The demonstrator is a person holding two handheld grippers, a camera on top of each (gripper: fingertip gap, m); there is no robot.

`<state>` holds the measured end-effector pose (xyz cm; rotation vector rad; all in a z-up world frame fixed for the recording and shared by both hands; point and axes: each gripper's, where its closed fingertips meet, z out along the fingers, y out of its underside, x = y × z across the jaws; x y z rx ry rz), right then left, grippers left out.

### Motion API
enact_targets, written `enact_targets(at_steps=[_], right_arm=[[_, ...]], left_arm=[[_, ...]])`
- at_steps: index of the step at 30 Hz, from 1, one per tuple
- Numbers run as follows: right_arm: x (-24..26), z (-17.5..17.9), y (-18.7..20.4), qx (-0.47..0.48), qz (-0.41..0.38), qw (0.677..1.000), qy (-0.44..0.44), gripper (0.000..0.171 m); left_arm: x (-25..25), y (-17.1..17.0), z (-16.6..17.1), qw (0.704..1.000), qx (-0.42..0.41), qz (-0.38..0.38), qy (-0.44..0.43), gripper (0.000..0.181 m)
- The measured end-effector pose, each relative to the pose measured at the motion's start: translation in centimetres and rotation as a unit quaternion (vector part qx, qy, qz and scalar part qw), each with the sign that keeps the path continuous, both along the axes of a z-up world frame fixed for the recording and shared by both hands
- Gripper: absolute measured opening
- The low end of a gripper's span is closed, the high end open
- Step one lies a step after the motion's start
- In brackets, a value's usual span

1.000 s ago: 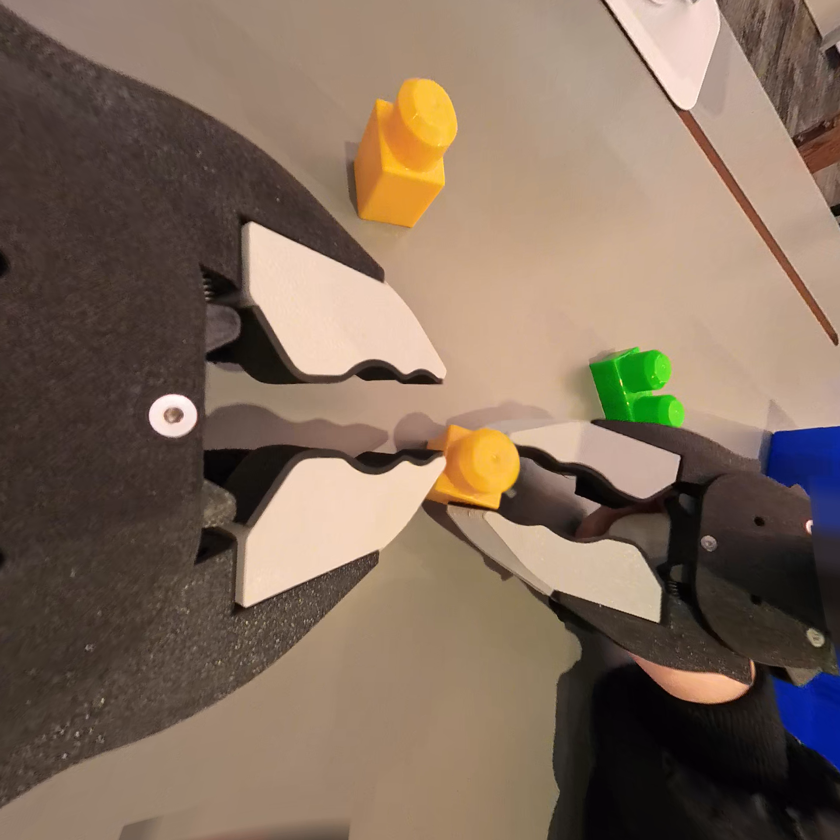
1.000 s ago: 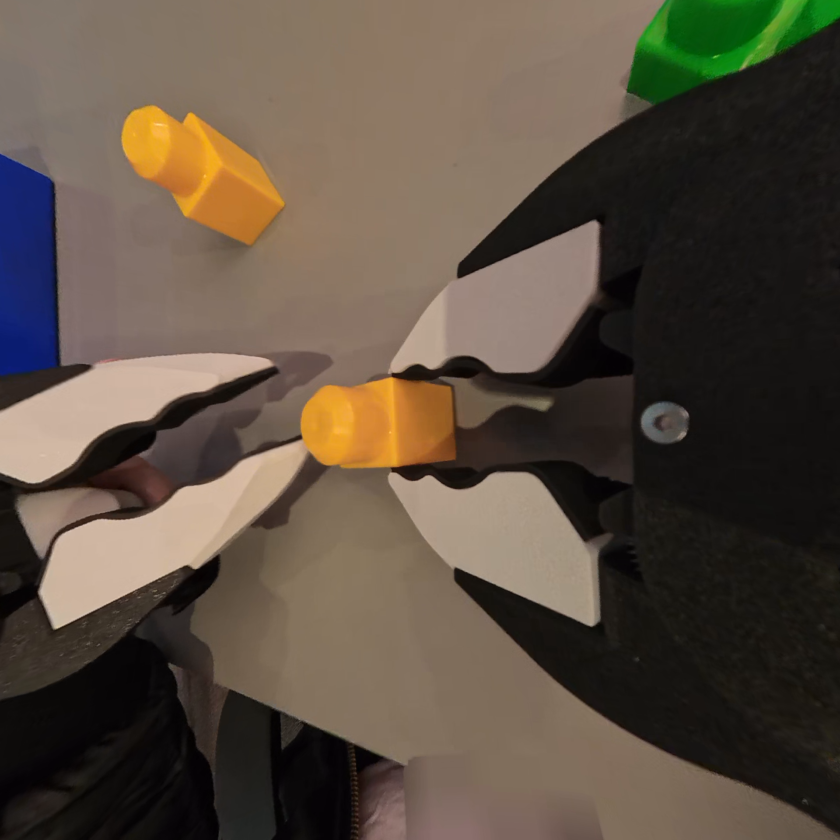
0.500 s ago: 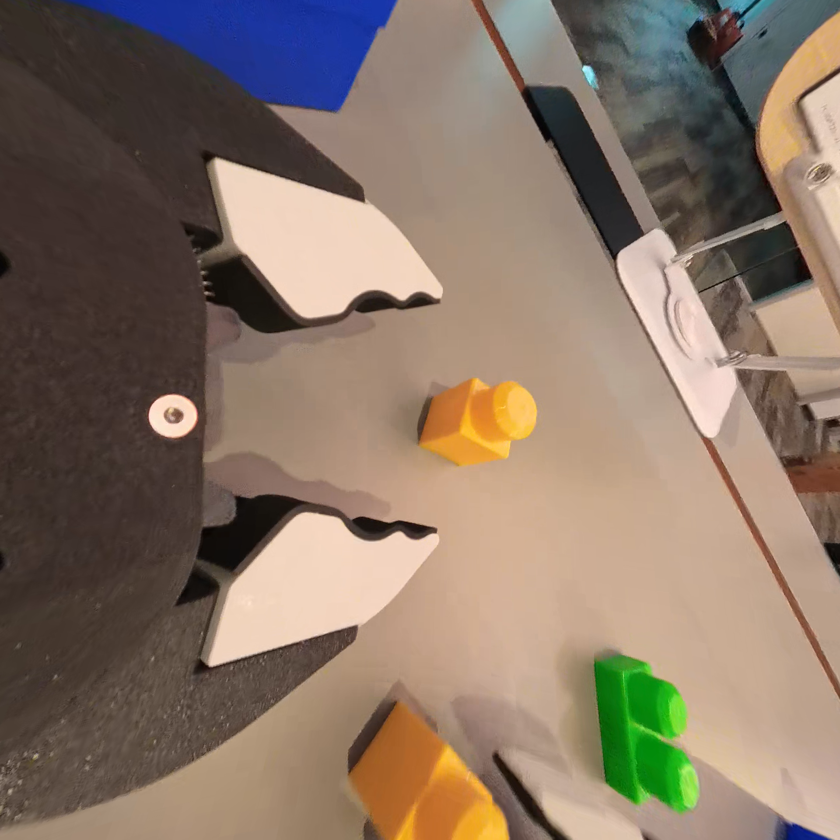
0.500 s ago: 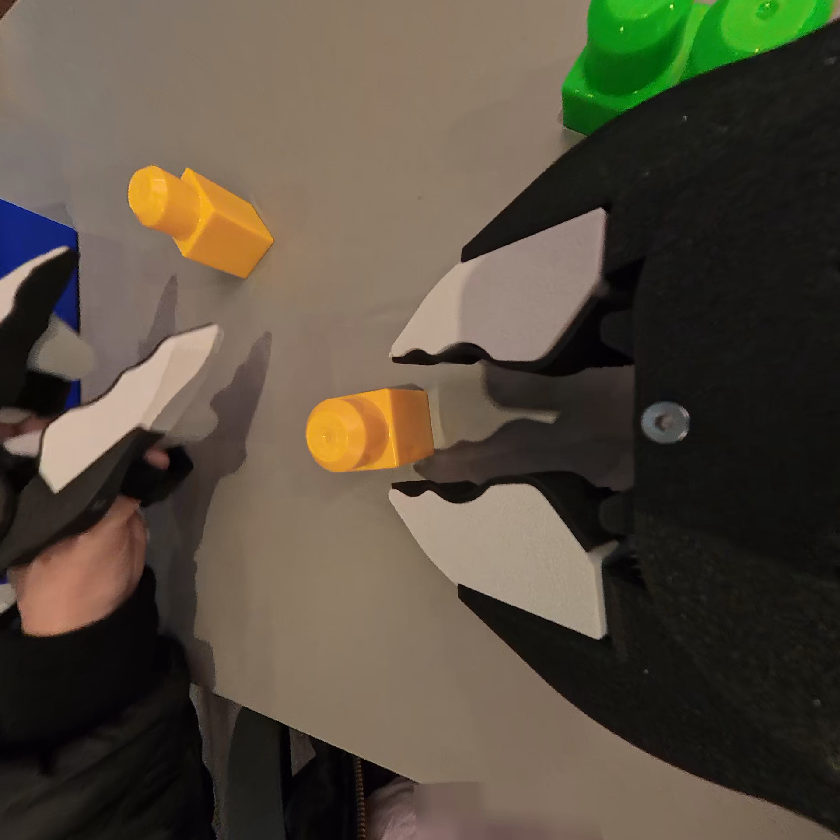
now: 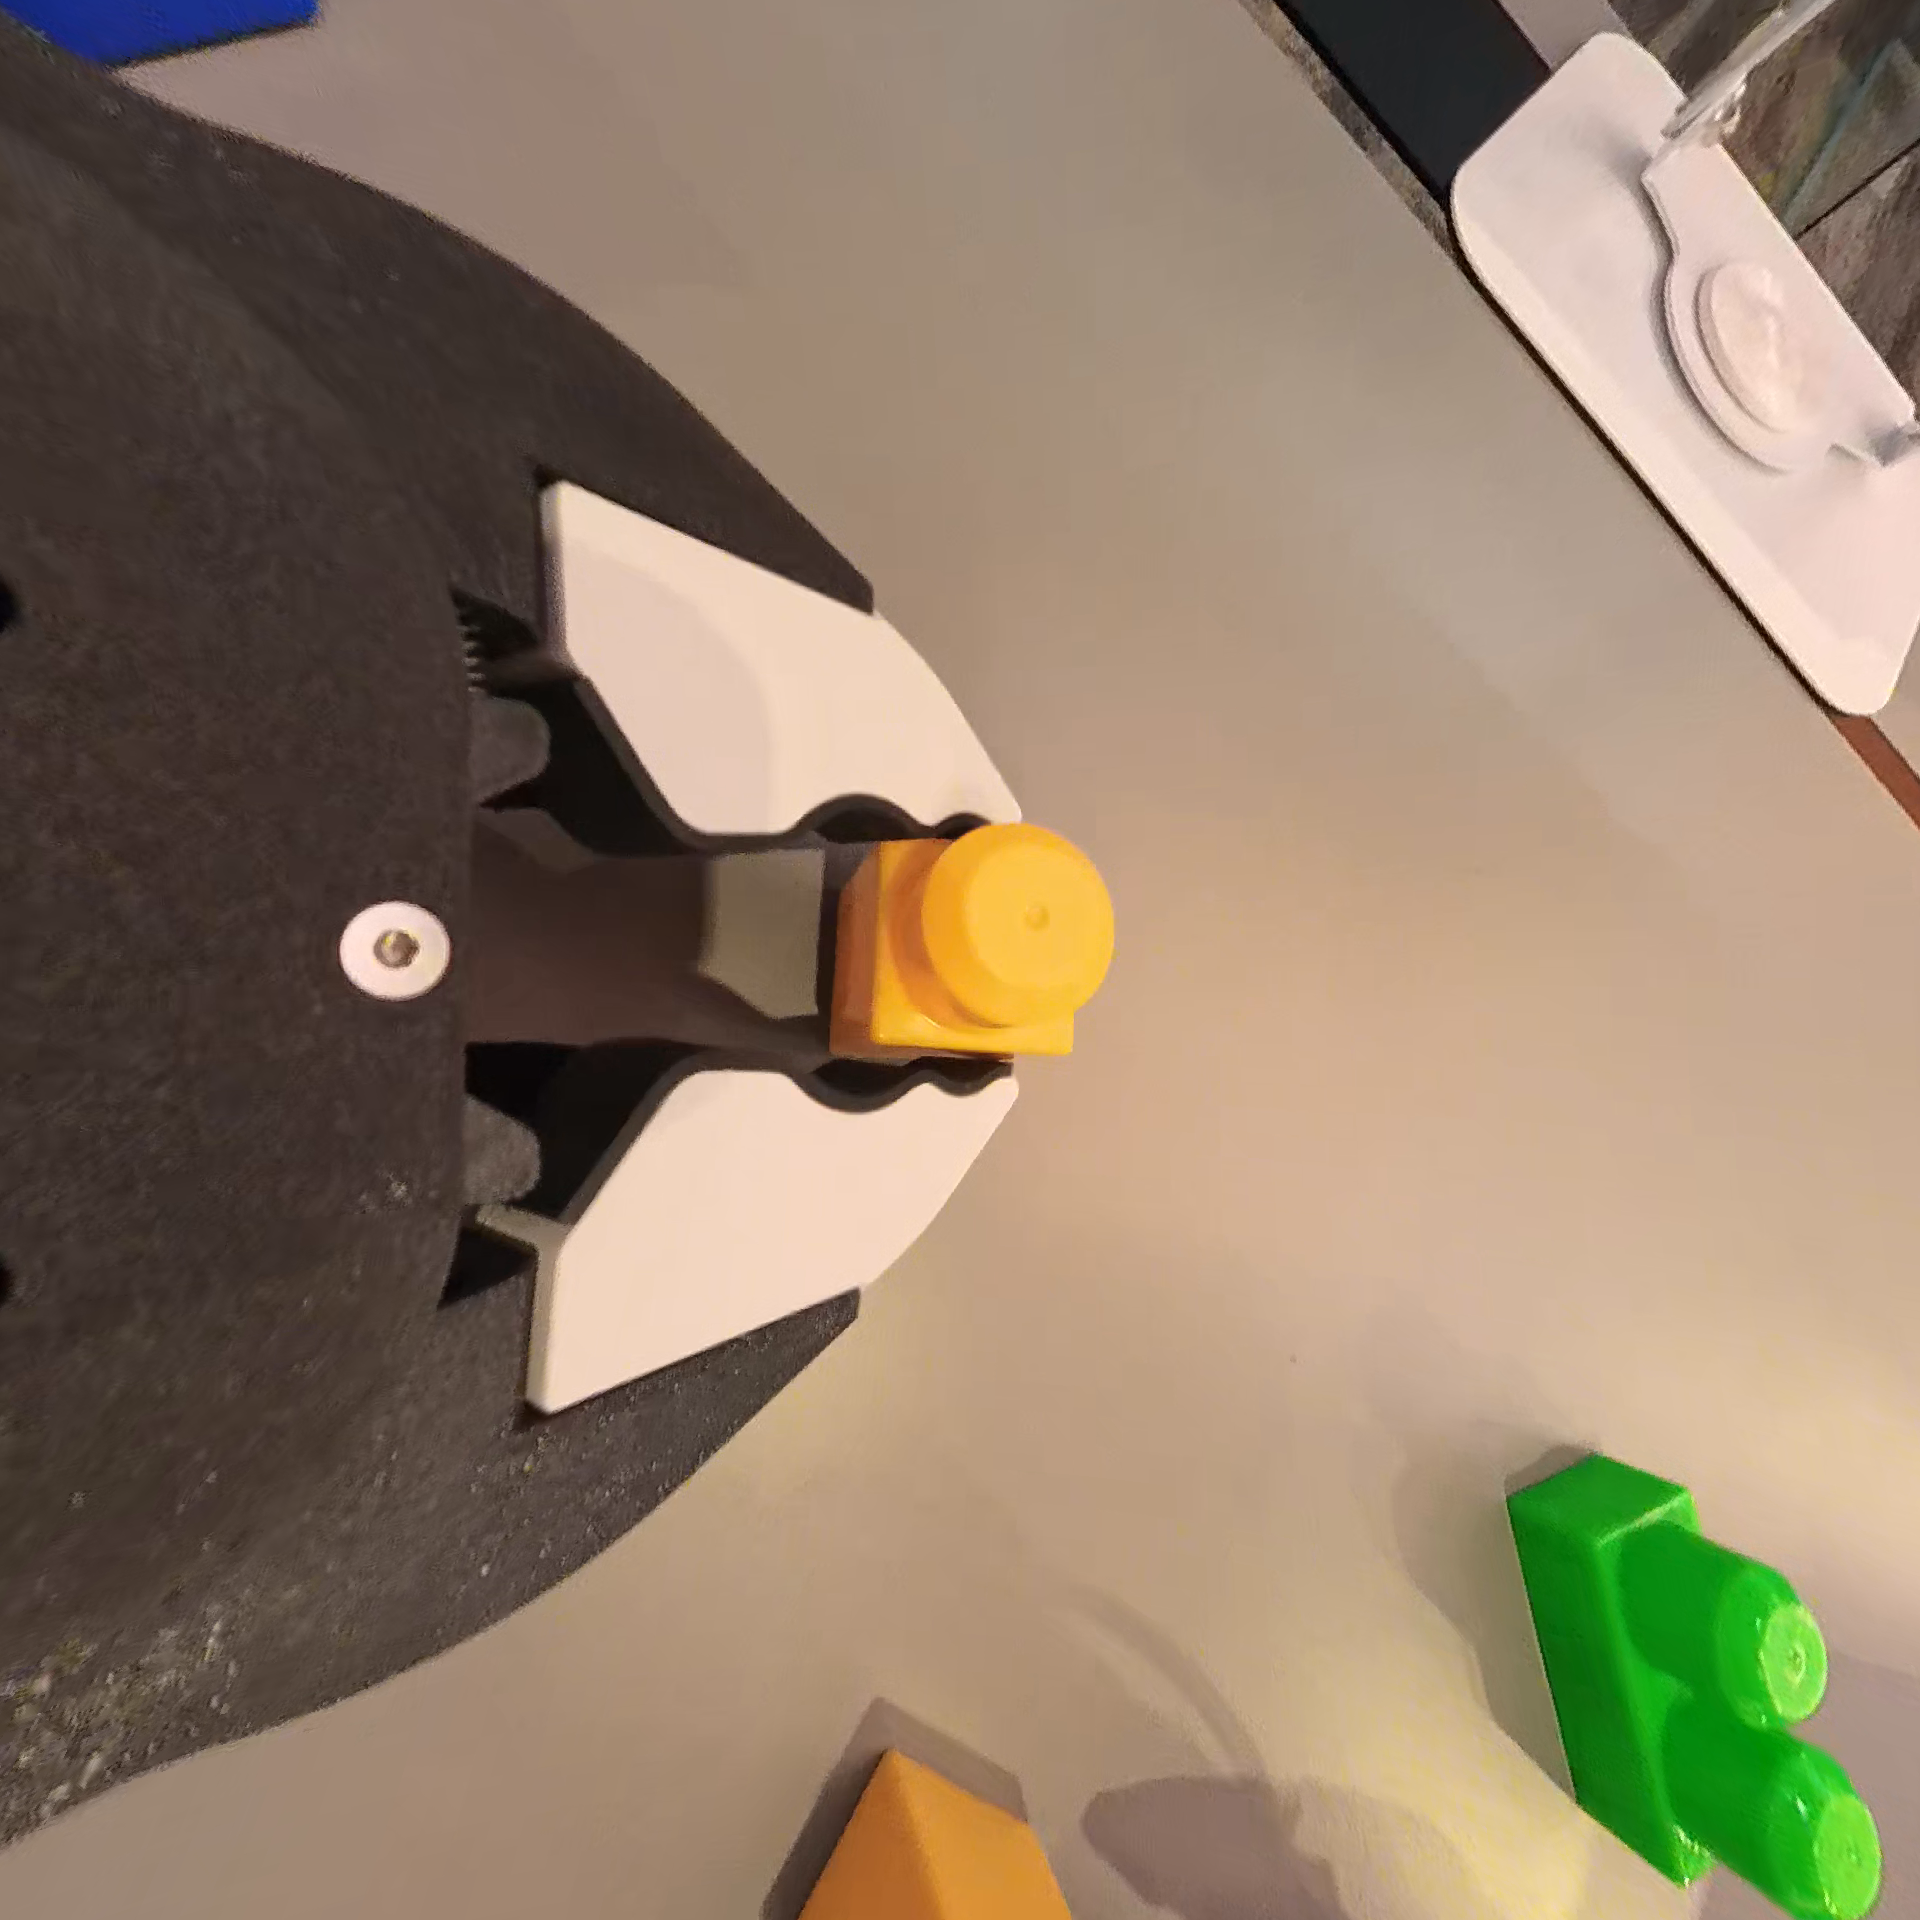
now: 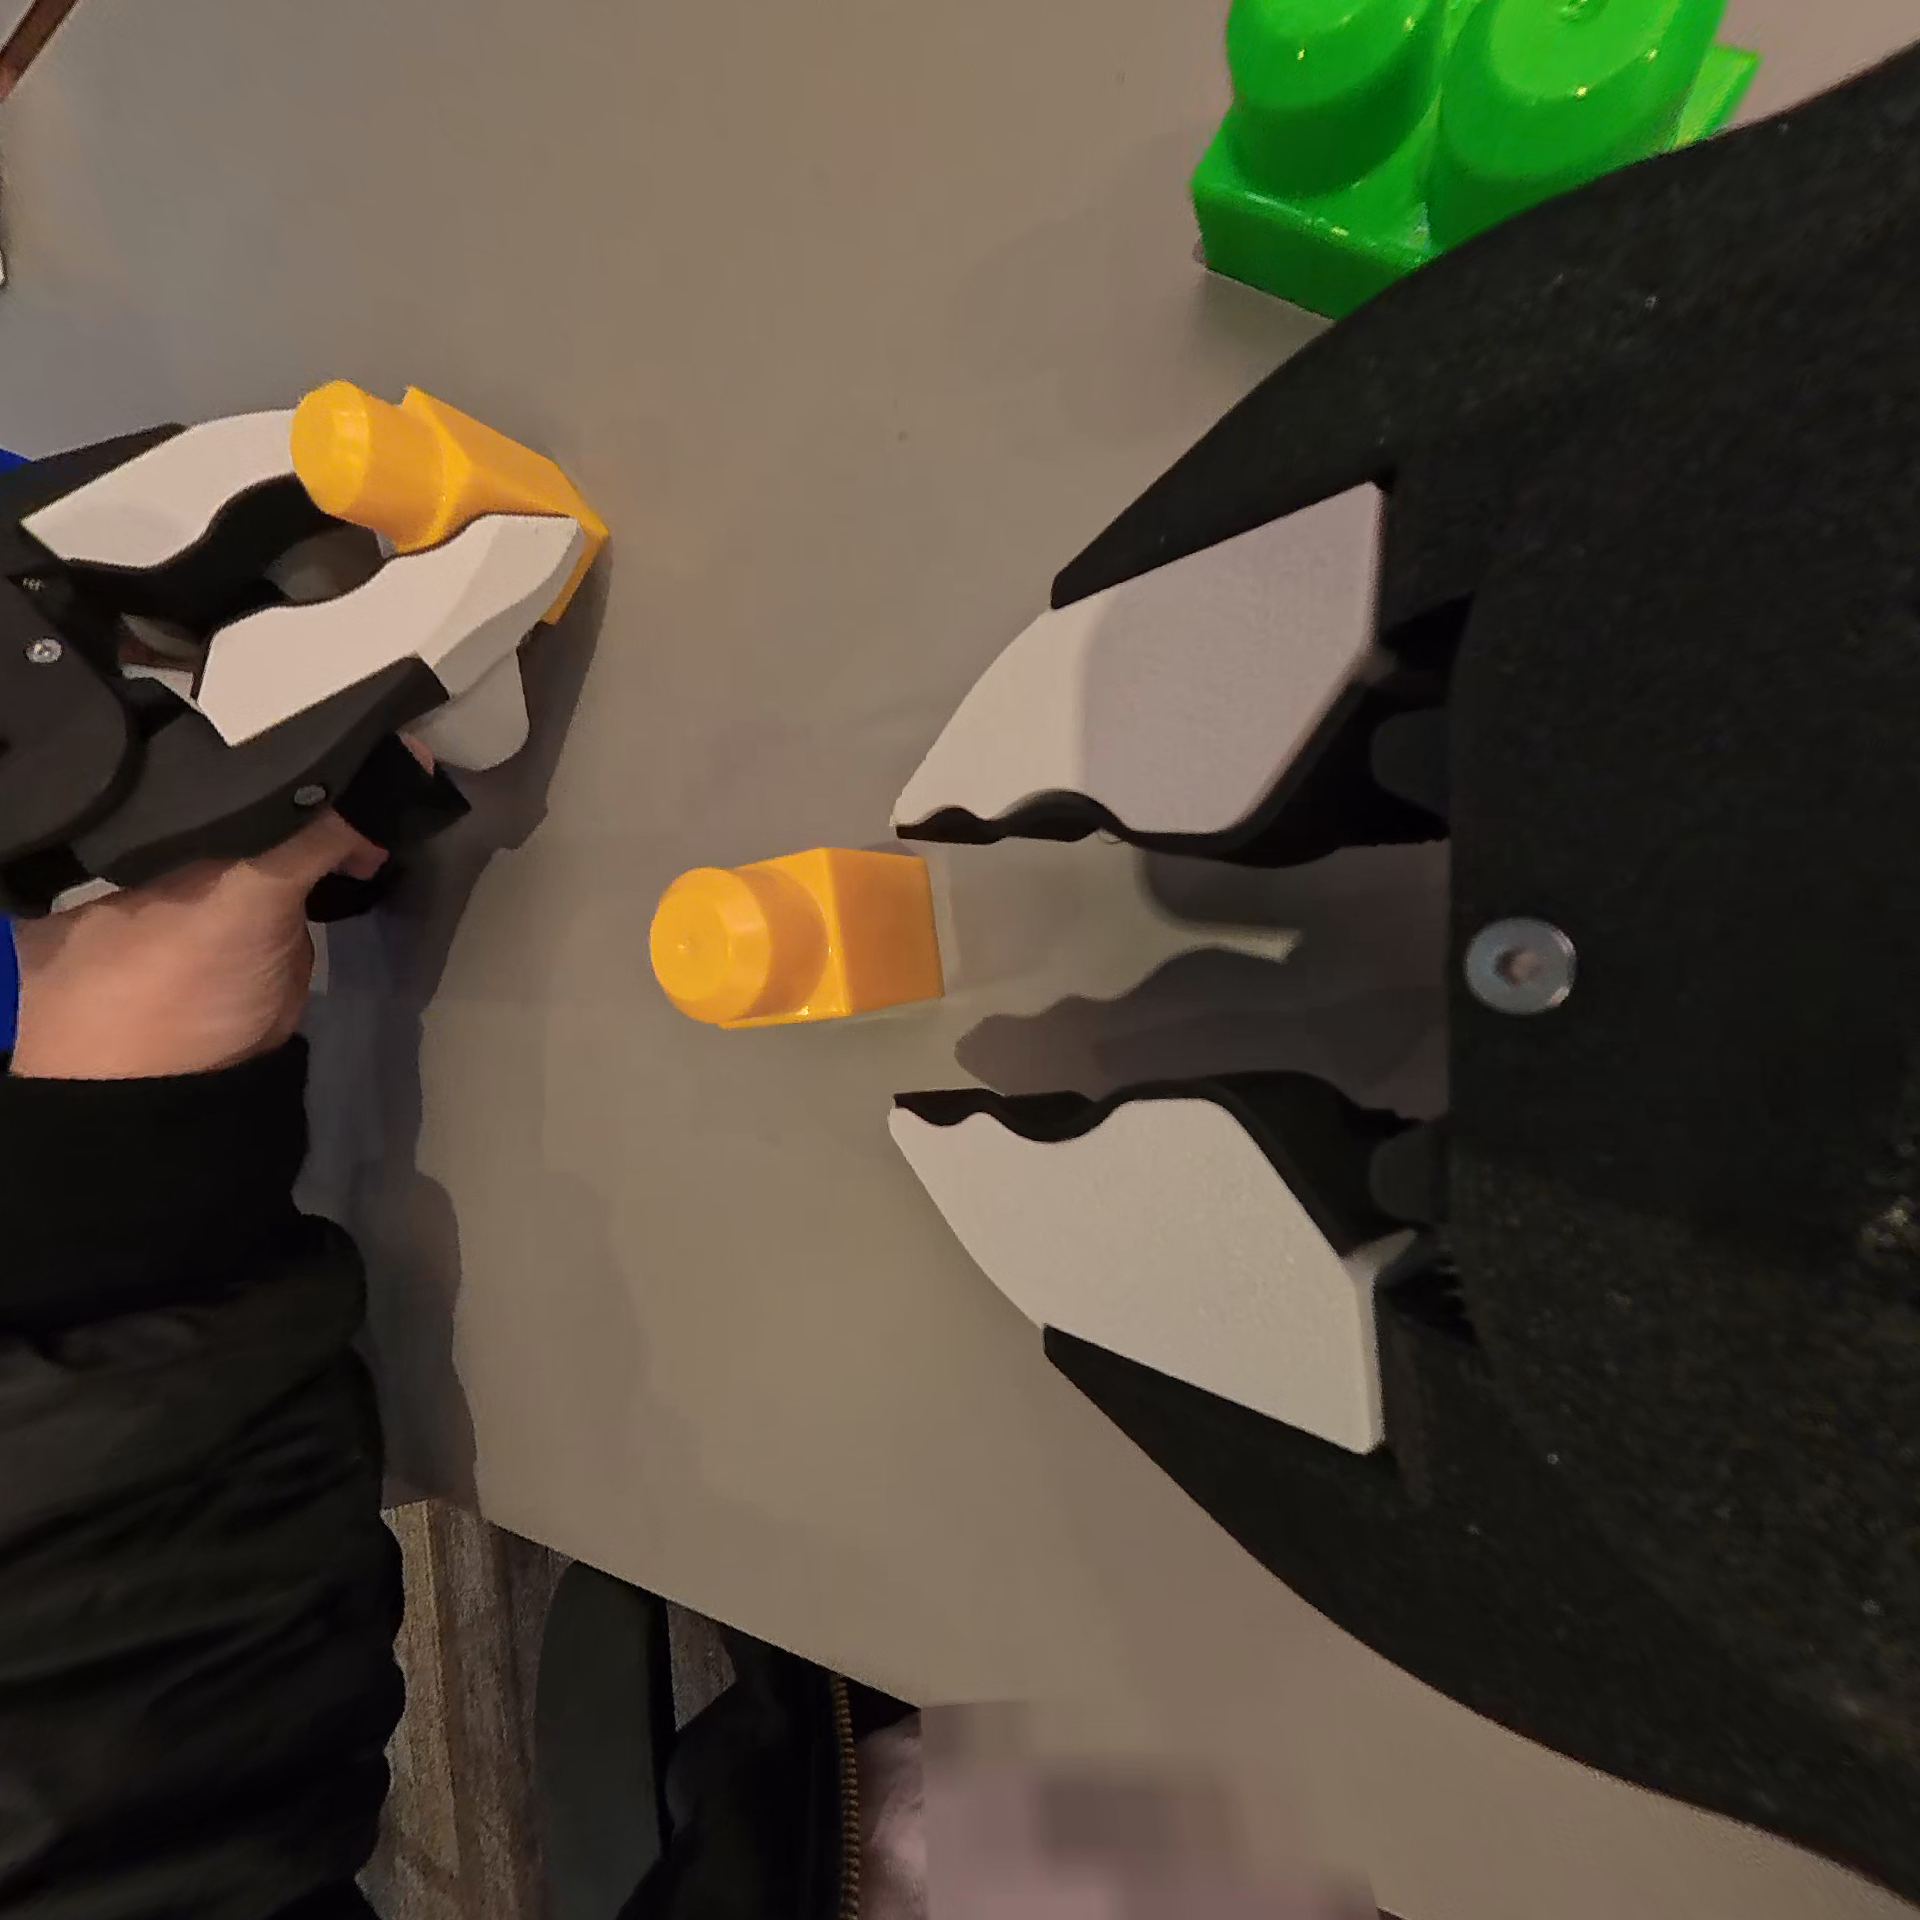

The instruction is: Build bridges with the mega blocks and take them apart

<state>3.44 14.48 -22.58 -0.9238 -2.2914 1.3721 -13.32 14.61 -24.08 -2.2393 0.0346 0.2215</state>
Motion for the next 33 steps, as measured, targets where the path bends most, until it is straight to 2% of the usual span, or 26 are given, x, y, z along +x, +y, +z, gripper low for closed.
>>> enact_targets(at_steps=[3, 9, 12, 16, 22, 28, 33], right_arm=[[-0.8, 0.1, -0.1, -0.002, -0.019, 1.0, 0.002, 0.048], [-1.8, -0.4, -0.9, 0.017, -0.022, 1.0, 0.0, 0.051], [-1.8, -0.7, -1.5, 0.023, -0.008, 1.0, -0.01, 0.034], [-2.2, -0.7, -2.4, 0.021, 0.002, 1.0, -0.014, 0.033], [-3.1, -0.7, -3.9, 0.021, 0.023, 0.999, -0.015, 0.034], [-4.4, -0.6, -5.0, 0.017, 0.038, 0.999, -0.018, 0.034], [-4.9, -0.6, -5.6, 0.017, 0.052, 0.998, -0.018, 0.034]], left_arm=[[1.3, -0.9, 0.0, 0.999, -0.001, -0.033, -0.015, 0.038], [6.7, -5.1, -0.1, 0.991, -0.004, -0.133, -0.03, 0.037], [9.2, -6.4, -0.1, 0.983, -0.004, -0.185, -0.013, 0.038], [10.4, -7.2, -0.4, 0.975, -0.02, -0.219, 0.017, 0.04], [10.0, -8.1, 0.2, 0.978, -0.027, -0.207, -0.002, 0.059], [9.4, -9.5, 0.3, 0.983, -0.022, -0.181, 0.002, 0.056], [9.6, -10.2, 0.1, 0.983, -0.023, -0.185, 0.008, 0.045]])
